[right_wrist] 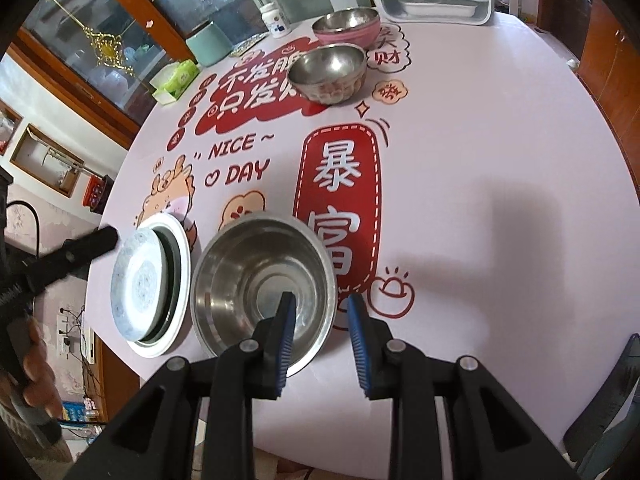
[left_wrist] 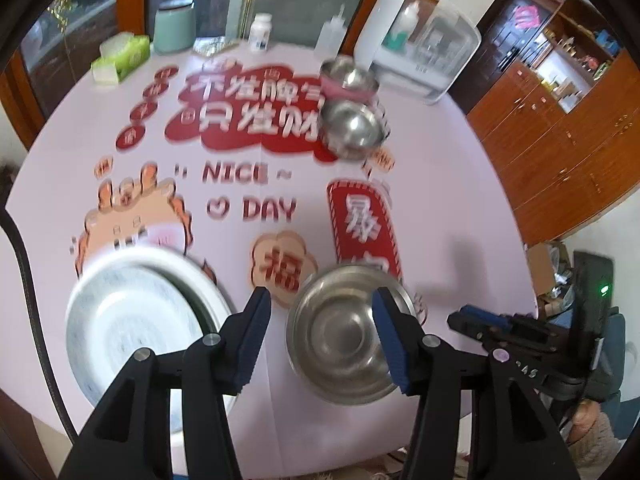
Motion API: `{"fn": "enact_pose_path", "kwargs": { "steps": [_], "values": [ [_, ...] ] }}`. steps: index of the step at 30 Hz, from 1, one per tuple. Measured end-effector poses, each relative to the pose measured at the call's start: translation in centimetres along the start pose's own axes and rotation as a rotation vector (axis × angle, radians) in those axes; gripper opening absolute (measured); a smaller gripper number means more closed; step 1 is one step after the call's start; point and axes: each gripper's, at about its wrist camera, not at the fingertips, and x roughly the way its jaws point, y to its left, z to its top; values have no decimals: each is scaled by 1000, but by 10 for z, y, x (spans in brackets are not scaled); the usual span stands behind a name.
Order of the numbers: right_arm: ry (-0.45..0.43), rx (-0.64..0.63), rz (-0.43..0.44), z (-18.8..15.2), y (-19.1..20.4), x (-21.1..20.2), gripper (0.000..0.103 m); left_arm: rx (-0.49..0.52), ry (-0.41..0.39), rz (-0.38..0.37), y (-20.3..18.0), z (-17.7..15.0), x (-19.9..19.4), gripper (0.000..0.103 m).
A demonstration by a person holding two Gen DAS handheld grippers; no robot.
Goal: Organize plates and bowls
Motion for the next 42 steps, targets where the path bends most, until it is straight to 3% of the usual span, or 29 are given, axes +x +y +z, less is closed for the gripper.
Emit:
{"fn": "enact_pose_path", "kwargs": {
  "steps": [6,11,17,23,33,42],
  "values": [
    [-27,20,9,22,-4,-18,26,34,-53,-5,-3,39,-25,52],
    [-49,36,25,44,-6,-34,26,96,-112,33,-8,75,-43,52],
    [-115,9,-18,80,-8,-70,26,129,-154,43,-14,125,-60,52],
    [-191,15,-43,123,-17,-107,26,208,-204,103,-31,176,-68,52],
    [-294,4,-119,195,-33,-142,26,254,-205,166,-41,250,-35,52],
    [-286,48,-123,264,-63,-121,26,270,-205,175,-48,307,26,52]
  ]
}}
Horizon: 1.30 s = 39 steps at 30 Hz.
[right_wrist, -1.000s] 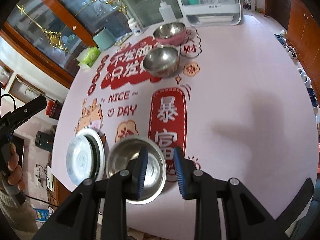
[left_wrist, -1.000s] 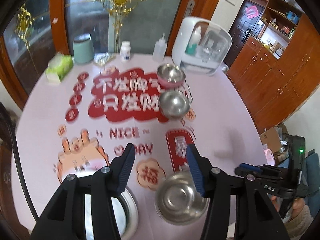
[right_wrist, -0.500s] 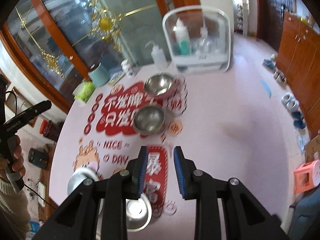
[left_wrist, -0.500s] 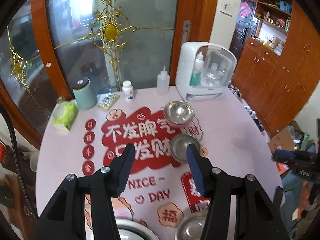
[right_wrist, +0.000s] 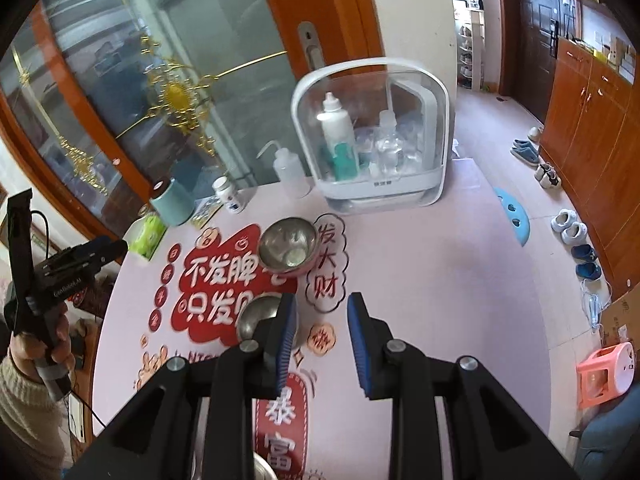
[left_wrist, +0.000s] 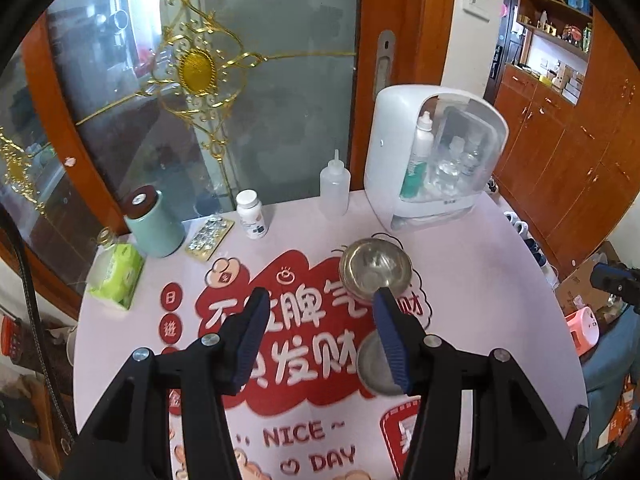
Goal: Organize plates and bowls
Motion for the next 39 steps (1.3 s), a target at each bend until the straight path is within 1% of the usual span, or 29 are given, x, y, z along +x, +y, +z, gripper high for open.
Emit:
{"fn": "enact_pose_path", "kwargs": {
  "steps": [5,10,13,17,21,23,26,28,30,33,36,39],
  "values": [
    [49,24,-1,17,-10,50,26,-9,50,-20,-2,8,56,52],
    [102,23,-4,24,-9,95,26,-64,120,-64,2,7,109,52],
    [133,5,9,29,-4,123,26,-98,151,-83,7,3,138,52],
    [174,-38,0,31,4,159,26,-130,199,-86,14,-6,176,52],
    [212,-25,18,31,7,195,26,-166,238,-112,18,-15,208,52],
    [232,0,35,30,8,214,26,-192,243,-126,21,-18,221,52],
    [246,13,41,29,12,239,26,-263,249,-176,23,-21,240,52],
    [251,16,35,28,14,252,26,-298,248,-190,22,-23,251,52],
    [256,22,35,27,16,265,26,-319,251,-188,21,-25,261,52],
    [254,10,2,29,19,280,26,-348,265,-199,20,-29,277,52],
    [277,10,-33,31,19,294,26,-363,271,-220,18,-31,287,52],
    [294,8,-29,31,17,305,26,-358,275,-234,15,-34,294,52]
  ]
}}
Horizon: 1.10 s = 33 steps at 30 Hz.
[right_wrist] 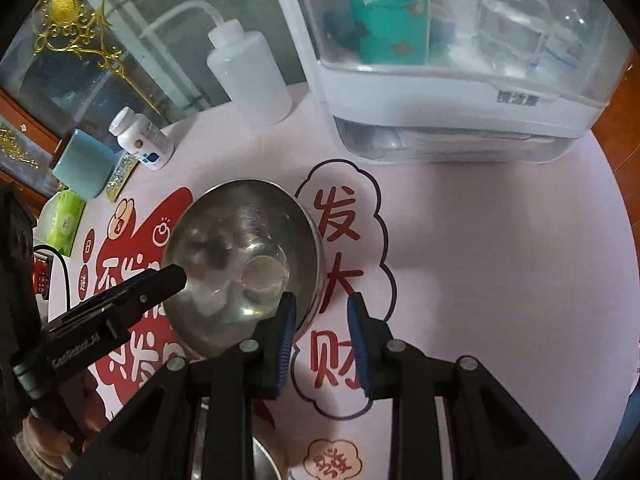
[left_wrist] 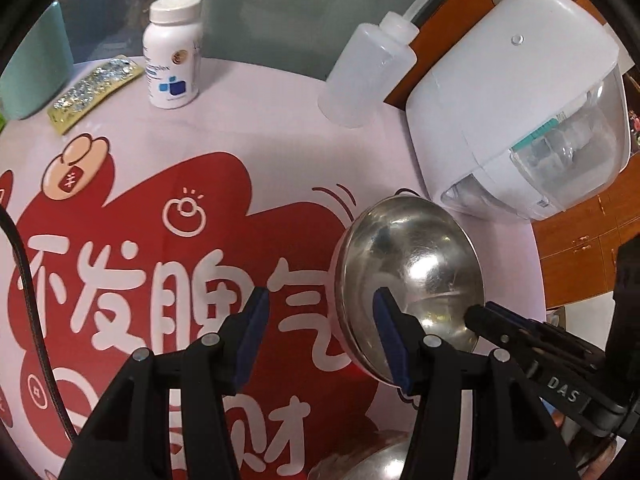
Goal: Organize plates and bowls
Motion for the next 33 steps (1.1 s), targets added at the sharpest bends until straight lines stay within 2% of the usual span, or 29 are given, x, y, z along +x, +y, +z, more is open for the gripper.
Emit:
{"fn": "enact_pose_path", "kwargs": {
  "steps": [4,5,6,9,15,18,25,33],
  "values": [
    [14,12,19,1,-1,9,26,2,20,3,2,-1,13,52],
    [21,9,27,1,-1,11,23,0,23,3,3,0,15,52],
    [25,5,32,1,1,12,16,-2,26,1,4,0,17,51],
    [20,-5,22,1,4,12,15,-10,34,-10,5,2,22,49],
    [29,12,51,-2,5,10,13,-2,69,-76,4,-1,23,16],
    [19,0,32,-4,7,6,11,21,55,-57,-3,-3,14,16],
    [-58,22,87,-10,8,-45,9,52,-13,-76,-27,-8,-42,16],
    [-123,-8,134,-55,24,-128,9,133,-42,-71,-54,-59,-132,16]
  ]
}}
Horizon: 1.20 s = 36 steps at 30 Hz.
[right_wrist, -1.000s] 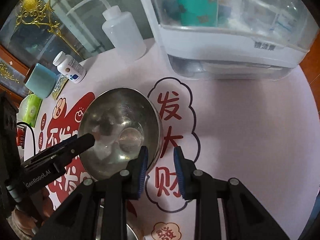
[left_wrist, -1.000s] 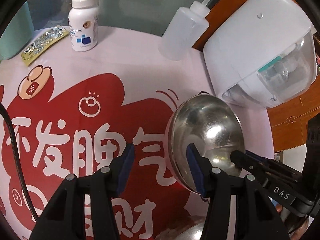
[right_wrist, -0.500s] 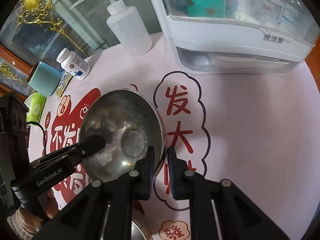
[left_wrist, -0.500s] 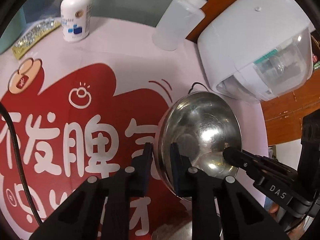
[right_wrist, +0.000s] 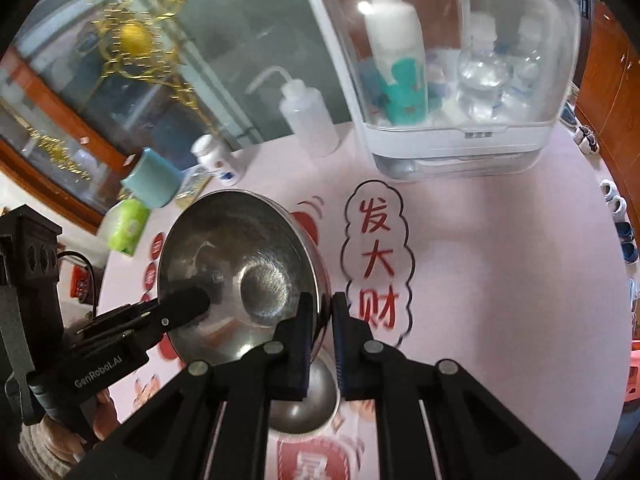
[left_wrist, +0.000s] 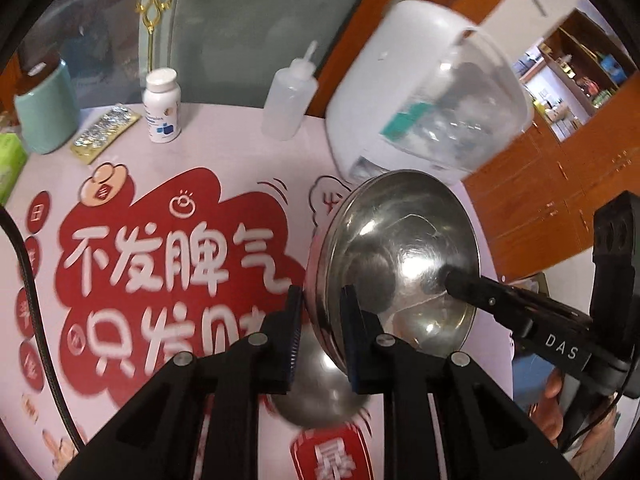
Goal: Organize plates and bowls
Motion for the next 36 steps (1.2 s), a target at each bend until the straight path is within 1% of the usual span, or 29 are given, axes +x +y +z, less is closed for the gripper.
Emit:
{"fn": "enact_pose_path", "kwargs": {
  "steps": [4,8,11,16,19,23,25,28,31,36],
  "values": [
    [12,-1,18,-37,15,-40,9,3,-18,-8,-11,-35,-52,16],
    [53,-26,39,-86,35,-68,9,22,0,39,-24,-84,-94,16],
    [74,-57,48,-124,47,-84,9,37,25,78,-30,-126,-116,16],
    [124,-94,54,-187,53,-98,10,30,74,95,-35,-199,-135,16],
    [142,-125,50,-221,57,-102,10,34,95,112,-38,-236,-137,20],
    [164,-157,46,-259,59,-96,9,48,95,162,-41,-286,-133,22],
    [185,-161,42,-275,57,-89,10,23,110,167,-37,-307,-127,22],
    [221,-153,49,-294,52,-78,9,-36,135,153,-27,-337,-116,22],
    [244,-151,41,-310,49,-67,9,-65,166,144,-20,-357,-102,22],
    [277,-163,-8,-328,43,-48,9,-99,207,147,-12,-371,-76,22]
  ]
}}
